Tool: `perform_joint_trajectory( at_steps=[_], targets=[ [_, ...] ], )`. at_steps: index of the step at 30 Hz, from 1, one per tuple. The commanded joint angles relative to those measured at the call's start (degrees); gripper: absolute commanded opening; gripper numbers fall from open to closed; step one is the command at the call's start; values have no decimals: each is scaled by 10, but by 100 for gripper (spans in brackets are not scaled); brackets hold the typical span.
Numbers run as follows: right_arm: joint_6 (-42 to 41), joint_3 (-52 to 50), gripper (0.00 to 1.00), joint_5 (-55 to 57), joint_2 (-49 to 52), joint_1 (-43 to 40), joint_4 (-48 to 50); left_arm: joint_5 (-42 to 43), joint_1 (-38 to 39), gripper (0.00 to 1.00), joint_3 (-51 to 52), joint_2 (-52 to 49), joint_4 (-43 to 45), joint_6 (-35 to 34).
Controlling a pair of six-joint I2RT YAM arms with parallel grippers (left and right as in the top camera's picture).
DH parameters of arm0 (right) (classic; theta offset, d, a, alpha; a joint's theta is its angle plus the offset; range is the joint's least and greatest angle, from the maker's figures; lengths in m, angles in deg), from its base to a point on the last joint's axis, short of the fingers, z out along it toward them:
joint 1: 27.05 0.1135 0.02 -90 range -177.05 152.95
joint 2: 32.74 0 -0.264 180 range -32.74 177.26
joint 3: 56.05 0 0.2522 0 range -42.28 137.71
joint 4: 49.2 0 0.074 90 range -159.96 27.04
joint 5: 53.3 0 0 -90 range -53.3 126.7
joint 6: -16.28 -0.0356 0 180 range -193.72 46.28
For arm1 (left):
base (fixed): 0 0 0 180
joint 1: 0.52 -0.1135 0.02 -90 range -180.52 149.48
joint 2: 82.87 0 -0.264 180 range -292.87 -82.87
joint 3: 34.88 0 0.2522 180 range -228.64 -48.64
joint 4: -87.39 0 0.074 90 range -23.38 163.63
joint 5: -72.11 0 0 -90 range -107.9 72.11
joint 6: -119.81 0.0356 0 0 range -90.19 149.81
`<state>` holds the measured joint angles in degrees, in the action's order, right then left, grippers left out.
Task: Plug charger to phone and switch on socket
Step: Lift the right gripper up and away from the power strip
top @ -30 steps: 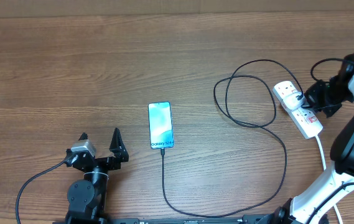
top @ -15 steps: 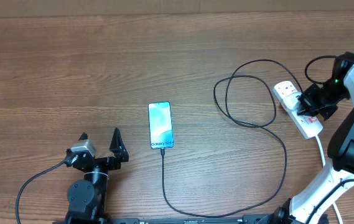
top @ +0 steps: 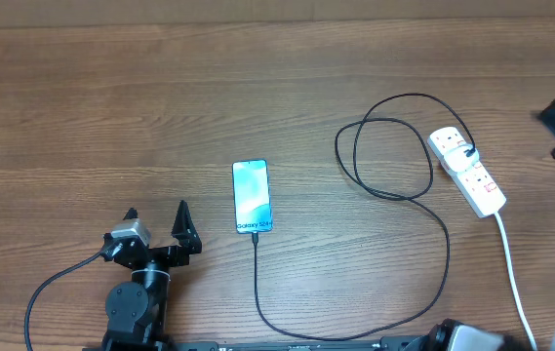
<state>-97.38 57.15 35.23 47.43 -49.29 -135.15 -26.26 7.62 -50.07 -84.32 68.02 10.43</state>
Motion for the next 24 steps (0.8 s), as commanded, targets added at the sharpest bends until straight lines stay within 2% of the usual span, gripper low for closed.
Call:
perform_joint_trajectory(
  at_steps=[1,4,5,11,13,15,21,24],
  targets=[
    [-3,10,4,-50,-114,20,63,5,-3,100,3,1,1,-3],
    [-3,10,4,-117,-204,26,177,5,-3,100,3,1,2,-3],
    [-4,10,4,-141,-243,27,245,5,-3,100,3,1,1,-3],
    [-5,10,4,-192,-316,27,402,5,-3,100,3,1,1,-3],
    [-5,11,4,-212,-324,27,408,5,-3,99,3,1,1,-3],
    [-2,11,8,-230,-327,27,390,5,-3,100,3,1,1,-3],
    [-1,-5,10,-229,-343,46,343,5,-3,99,3,1,1,-3],
    [-3,-28,15,-233,-366,68,341,5,-3,99,3,1,1,-3]
  ],
)
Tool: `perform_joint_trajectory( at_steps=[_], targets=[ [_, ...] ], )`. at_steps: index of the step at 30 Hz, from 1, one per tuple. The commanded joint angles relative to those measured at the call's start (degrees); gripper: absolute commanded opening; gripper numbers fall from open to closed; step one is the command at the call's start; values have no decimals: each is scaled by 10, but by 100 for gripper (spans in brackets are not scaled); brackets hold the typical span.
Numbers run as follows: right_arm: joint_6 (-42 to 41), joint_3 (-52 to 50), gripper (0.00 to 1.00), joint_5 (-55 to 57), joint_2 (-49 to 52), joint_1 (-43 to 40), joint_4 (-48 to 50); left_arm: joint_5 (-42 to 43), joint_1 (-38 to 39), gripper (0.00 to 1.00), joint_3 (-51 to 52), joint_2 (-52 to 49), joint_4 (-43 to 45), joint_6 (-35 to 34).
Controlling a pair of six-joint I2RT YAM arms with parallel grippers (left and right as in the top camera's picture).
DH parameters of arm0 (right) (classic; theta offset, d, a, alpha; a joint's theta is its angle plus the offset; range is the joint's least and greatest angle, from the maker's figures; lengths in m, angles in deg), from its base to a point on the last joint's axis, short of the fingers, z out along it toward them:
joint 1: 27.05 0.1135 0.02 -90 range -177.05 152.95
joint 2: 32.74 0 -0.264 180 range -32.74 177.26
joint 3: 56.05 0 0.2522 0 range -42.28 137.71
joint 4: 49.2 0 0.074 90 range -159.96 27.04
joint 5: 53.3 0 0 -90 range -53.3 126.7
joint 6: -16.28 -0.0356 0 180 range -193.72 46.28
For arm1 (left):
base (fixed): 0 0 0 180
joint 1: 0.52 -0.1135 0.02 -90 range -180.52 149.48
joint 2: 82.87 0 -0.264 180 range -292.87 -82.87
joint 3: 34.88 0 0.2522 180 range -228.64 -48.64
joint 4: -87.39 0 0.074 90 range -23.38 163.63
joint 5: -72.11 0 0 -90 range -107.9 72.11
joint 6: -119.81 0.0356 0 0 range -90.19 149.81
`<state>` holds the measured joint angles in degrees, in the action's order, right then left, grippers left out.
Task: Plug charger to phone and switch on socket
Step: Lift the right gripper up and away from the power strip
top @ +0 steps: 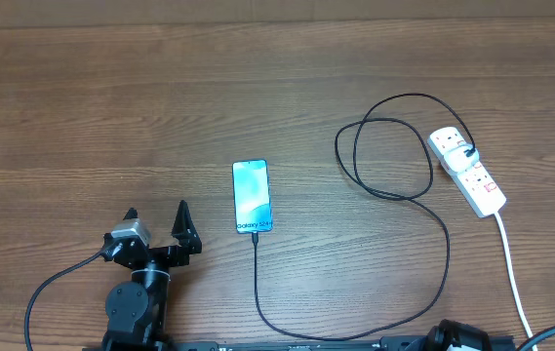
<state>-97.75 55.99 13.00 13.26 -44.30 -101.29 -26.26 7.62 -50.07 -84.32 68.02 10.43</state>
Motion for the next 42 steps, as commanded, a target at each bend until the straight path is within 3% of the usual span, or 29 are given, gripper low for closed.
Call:
perform_joint_trajectory(
  at_steps=[1,5,11,17,25,32,38,40,41,42],
  targets=[
    [1,-27,18,-10,-37,22,5,5,-3,99,3,1,1,-3],
    [1,-67,28,-11,-96,20,4,5,-3,99,3,1,1,-3],
    [1,-119,30,-47,-203,10,-36,5,-3,100,3,1,1,-3],
    [42,-134,36,-40,-289,56,-32,5,-3,100,3,1,1,-3],
    [80,-132,41,76,-399,84,-36,5,-3,100,3,1,1,-3],
    [81,-120,43,174,-425,83,-40,5,-3,99,3,1,1,-3],
    [80,-120,49,187,-425,69,-40,5,-3,100,3,1,1,-3],
    [80,-121,56,188,-425,68,-40,5,-3,100,3,1,1,-3],
    [81,-121,68,189,-425,68,-35,5,-3,100,3,1,1,-3],
    [81,-121,70,197,-425,68,-30,5,-3,100,3,1,1,-3]
  ],
)
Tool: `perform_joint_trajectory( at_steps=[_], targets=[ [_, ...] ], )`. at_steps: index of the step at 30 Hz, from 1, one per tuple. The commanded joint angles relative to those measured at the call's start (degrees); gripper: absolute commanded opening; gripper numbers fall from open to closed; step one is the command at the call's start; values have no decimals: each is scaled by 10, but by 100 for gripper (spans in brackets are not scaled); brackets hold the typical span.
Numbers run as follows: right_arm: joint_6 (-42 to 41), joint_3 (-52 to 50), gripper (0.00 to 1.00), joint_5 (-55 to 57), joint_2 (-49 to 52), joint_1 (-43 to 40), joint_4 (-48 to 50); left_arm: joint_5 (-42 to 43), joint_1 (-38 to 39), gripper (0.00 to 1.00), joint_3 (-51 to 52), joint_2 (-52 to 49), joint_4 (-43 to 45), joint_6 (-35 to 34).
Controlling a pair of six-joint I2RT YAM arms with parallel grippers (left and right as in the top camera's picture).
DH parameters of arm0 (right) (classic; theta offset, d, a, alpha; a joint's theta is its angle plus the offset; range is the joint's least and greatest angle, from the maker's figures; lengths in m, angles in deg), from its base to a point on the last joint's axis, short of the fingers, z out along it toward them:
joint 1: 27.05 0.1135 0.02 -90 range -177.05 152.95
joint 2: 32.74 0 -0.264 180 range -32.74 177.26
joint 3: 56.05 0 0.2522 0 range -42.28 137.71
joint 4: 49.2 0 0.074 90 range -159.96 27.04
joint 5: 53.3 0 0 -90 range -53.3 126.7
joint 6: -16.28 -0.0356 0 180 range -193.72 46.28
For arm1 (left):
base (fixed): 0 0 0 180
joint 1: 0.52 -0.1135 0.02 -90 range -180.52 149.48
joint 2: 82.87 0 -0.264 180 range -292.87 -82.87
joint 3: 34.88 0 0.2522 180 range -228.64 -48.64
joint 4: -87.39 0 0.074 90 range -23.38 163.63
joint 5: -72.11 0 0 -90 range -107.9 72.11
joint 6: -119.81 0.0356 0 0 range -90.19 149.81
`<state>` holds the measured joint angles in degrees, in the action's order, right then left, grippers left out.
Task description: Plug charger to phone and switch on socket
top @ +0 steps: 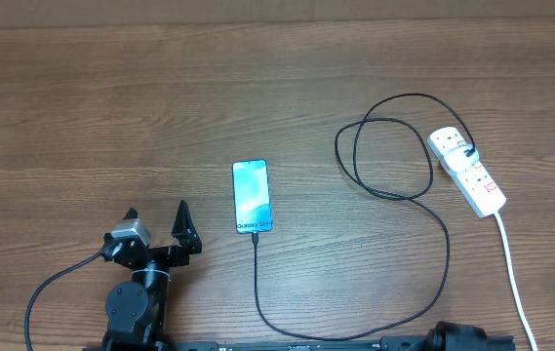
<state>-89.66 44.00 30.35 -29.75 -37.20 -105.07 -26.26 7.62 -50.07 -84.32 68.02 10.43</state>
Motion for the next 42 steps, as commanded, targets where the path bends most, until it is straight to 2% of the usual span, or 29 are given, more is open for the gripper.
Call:
perform_joint_trajectory(
  at_steps=[1,5,8,10,11,15,18,21,25,28,37,42],
  targets=[
    [0,-1,71,36,5,-5,12,5,-3,100,3,1,1,-3],
    [0,-1,71,98,5,-17,13,5,-3,99,3,1,1,-3],
    [-2,-1,73,100,5,-21,10,5,-3,99,3,1,1,-3],
    [-5,-1,79,91,5,-20,7,5,-3,100,3,1,1,-3],
    [-5,-2,100,89,5,-20,9,5,-3,99,3,1,1,-3],
    [-4,-21,100,94,5,-17,84,5,-3,100,3,1,1,-3],
    [-4,-52,100,119,5,-8,181,5,-3,100,3,1,1,-3],
    [-5,-109,100,151,6,-5,286,5,-3,100,3,1,1,-3],
    [-5,-208,100,158,7,-5,359,5,-3,100,3,1,1,-3],
    [-9,-278,100,158,8,-5,372,5,-3,100,3,1,1,-3],
    [-130,-539,100,158,10,-5,374,5,-3,99,3,1,1,-3],
    [-228,-685,100,167,10,-5,383,5,-3,100,3,1,1,-3]
  ],
)
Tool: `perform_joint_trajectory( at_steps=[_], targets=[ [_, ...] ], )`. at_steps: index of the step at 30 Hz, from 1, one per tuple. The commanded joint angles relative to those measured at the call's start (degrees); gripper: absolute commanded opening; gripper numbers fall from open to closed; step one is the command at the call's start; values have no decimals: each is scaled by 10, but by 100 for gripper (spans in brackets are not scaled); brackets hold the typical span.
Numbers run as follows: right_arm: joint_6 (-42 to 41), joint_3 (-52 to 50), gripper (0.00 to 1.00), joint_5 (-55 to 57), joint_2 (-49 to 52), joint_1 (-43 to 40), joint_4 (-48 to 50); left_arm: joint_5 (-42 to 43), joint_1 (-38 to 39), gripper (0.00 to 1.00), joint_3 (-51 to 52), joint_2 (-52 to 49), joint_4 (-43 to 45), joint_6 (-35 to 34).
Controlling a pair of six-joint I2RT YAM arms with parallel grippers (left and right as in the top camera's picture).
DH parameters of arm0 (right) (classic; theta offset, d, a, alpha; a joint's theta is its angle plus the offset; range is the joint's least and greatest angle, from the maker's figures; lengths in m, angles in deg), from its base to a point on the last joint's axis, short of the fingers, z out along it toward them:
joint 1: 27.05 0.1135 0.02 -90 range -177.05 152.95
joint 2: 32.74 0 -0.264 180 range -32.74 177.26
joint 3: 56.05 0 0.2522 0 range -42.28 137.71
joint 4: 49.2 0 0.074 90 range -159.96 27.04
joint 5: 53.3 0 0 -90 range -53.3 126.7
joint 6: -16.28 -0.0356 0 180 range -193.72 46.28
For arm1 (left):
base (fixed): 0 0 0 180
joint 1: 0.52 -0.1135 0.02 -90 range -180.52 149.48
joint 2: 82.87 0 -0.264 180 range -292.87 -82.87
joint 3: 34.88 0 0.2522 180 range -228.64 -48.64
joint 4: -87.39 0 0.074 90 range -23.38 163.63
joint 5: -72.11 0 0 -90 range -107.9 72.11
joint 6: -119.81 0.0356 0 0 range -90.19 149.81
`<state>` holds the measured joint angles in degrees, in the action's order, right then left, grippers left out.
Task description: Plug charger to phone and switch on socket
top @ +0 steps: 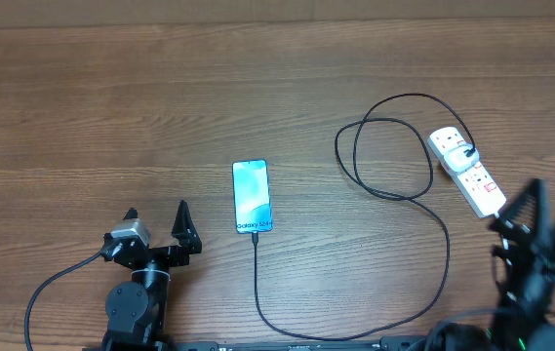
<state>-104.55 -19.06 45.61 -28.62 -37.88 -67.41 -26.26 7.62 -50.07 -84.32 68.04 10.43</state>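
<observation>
A phone (251, 197) lies flat at the table's middle with its screen lit. The black charger cable (256, 278) meets its near end and loops off to the right. There it reaches a white power strip (468, 172) with red switches, where a black plug (465, 151) sits in a socket. My right gripper (553, 207) is open just right of the strip's near end, with nothing between its fingers. Left of the phone, my left gripper (156, 216) is open at the near edge, also holding nothing.
The cable's loops (384, 156) lie on the wooden table (111, 107) between phone and strip. A white cord (509, 263) runs from the strip toward the near edge, passing by my right arm.
My right gripper, out of view before, now stands open at the lower right beside the power strip. The left arm, phone, cable and strip are where they were.
First a dark blur of my right arm showed at the right edge, beyond the strip. It was out of view at the two later moments. Now its gripper is open beside the strip's near end. The phone stayed lit with the cable at its end, and the left arm stayed still.
</observation>
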Motion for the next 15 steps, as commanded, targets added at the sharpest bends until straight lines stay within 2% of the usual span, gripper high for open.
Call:
perform_joint_trajectory(
  at_steps=[1,6,15],
  targets=[
    [-99,-79,100,19,-1,2,8,5,-3,100,3,1,1,-3],
    [-151,-164,100,18,-1,2,12,5,-3,100,3,1,1,-3],
    [-152,-208,100,18,-1,2,9,5,-3,100,3,1,1,-3]
  ],
)
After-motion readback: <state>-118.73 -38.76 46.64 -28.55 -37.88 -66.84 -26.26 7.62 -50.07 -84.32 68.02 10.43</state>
